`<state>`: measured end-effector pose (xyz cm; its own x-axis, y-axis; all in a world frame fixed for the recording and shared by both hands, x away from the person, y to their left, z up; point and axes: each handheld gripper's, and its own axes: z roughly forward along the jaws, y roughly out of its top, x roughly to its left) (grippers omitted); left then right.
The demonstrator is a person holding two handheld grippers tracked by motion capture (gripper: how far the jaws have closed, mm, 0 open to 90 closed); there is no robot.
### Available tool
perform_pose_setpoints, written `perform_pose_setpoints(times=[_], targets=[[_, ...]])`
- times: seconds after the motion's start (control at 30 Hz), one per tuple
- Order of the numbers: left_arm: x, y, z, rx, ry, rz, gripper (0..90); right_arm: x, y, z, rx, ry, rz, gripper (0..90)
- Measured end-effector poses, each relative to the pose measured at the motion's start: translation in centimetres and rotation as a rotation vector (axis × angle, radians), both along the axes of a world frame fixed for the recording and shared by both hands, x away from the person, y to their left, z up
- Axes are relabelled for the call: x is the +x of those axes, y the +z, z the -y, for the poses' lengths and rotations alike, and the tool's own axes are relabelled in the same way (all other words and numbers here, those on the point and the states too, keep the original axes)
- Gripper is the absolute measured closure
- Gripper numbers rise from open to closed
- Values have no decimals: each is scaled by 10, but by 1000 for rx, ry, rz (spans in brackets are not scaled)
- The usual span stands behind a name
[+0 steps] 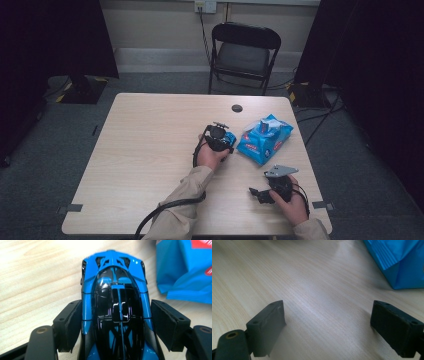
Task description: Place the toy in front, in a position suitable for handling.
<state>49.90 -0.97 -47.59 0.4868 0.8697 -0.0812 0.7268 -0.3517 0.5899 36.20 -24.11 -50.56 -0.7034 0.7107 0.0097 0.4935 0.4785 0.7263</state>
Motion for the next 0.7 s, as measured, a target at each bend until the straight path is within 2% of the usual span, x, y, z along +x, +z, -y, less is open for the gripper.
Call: perform_pose_setpoints(times=[0.17, 0.37, 0.43, 0.47, 0.53, 0.57, 0.7], targets=[[-1, -2, 0, 1, -1, 19, 273, 0, 0, 0, 0, 0, 1, 116], [-2, -3, -2, -13, -5, 20, 271, 0, 0, 0, -1, 1, 1, 116], [-1, -4, -1, -15, -10, 37, 267, 0, 0, 0, 0, 0, 1, 116], [0, -4, 0, -19, -3, 52, 235, 0, 0, 0, -1, 2, 1, 116], [1, -4, 0, -14, 4, 55, 201, 0, 0, 0, -1, 1, 0, 116], [4, -4, 1, -28, 21, 54, 163, 0, 0, 0, 0, 0, 0, 116], [7, -6, 3, -25, 29, 52, 168, 0, 0, 0, -1, 1, 0, 116]])
